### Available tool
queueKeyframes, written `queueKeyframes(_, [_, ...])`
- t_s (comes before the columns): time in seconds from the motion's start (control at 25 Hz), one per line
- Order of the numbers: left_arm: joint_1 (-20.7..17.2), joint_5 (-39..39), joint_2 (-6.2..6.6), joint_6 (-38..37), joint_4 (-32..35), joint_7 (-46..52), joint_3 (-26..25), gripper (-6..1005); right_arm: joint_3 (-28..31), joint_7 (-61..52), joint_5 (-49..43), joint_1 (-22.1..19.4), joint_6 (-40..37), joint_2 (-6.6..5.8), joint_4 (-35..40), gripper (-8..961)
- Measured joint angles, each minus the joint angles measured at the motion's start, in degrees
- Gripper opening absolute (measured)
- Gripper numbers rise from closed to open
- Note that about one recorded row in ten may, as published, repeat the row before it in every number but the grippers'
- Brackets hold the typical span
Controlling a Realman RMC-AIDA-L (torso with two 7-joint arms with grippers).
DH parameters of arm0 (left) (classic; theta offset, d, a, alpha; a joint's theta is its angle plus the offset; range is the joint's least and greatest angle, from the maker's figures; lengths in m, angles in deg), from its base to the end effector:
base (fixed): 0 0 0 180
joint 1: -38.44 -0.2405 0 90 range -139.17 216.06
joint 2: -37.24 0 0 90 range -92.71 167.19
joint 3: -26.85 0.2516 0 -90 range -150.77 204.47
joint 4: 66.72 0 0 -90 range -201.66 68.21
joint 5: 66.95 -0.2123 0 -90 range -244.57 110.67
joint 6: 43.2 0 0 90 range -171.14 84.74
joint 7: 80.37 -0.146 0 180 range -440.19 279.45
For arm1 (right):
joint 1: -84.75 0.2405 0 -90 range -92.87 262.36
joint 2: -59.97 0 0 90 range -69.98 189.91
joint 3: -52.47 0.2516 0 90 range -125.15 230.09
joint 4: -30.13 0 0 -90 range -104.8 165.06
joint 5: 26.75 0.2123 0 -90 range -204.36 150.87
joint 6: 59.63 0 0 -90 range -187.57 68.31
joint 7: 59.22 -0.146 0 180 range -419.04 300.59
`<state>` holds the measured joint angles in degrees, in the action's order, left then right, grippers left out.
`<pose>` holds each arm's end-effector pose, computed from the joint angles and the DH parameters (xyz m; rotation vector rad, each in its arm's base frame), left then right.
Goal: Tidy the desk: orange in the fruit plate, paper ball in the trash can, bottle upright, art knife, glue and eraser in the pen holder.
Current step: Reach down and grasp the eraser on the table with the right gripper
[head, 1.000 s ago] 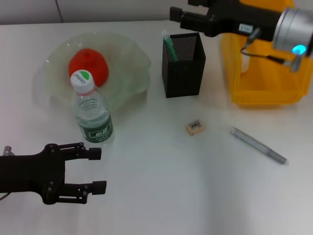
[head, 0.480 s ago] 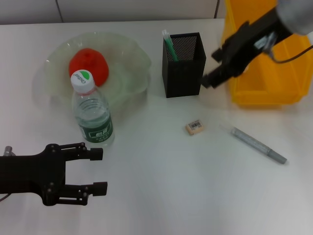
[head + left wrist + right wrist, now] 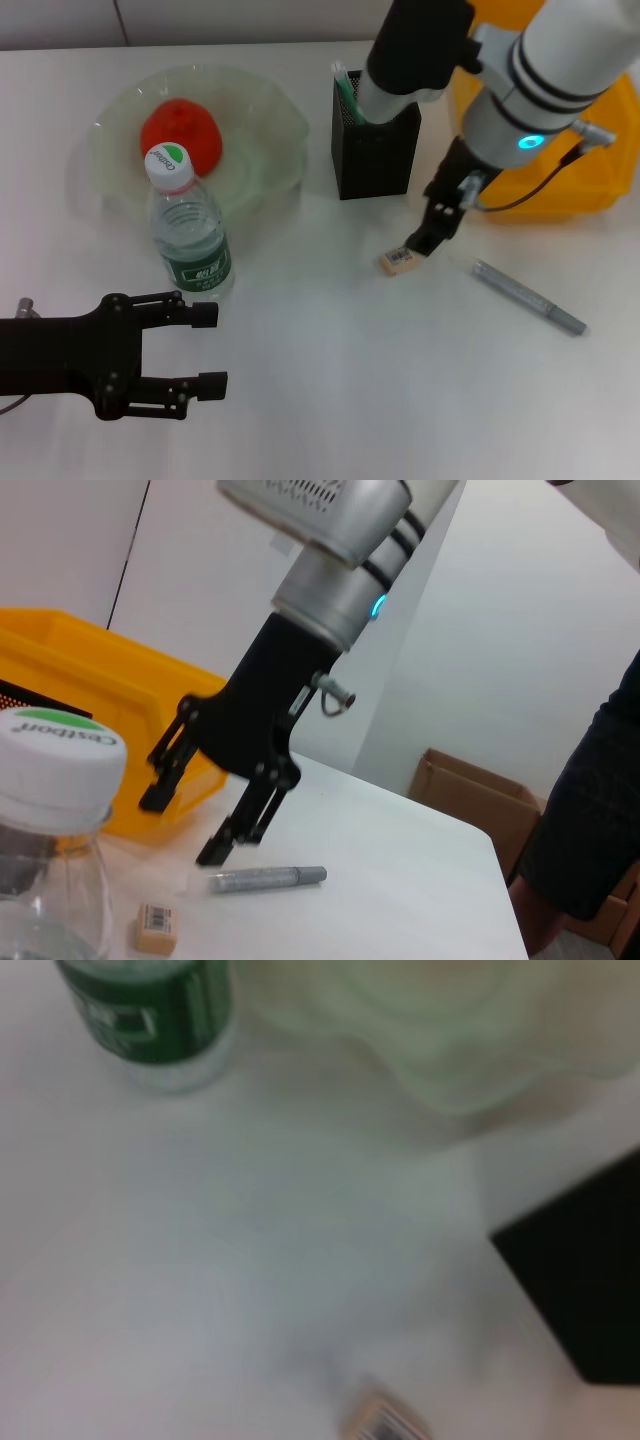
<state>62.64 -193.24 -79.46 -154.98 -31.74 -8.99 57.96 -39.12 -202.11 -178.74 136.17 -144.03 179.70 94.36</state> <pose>-0.2901 0.2470 0.0172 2.9560 0.6255 0.8364 0.1154 0.3793 -0.0532 -2.7096 0.4150 -0.7766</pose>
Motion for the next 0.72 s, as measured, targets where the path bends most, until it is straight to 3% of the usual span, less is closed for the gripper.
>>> queueKeyframes(0.32, [-0.05, 0.01, -0.12, 0.15, 0.00, -0.01, 0.09, 836, 0.09, -0.18, 6.05, 3.97, 5.57, 0.03, -12.14, 687])
queueKeyframes(0.72, [0.04, 0.00, -0.11, 0.17, 0.00, -0.02, 0.19, 836, -0.47, -0.09, 7.00, 5.08, 8.72, 0.18, -17.26, 678])
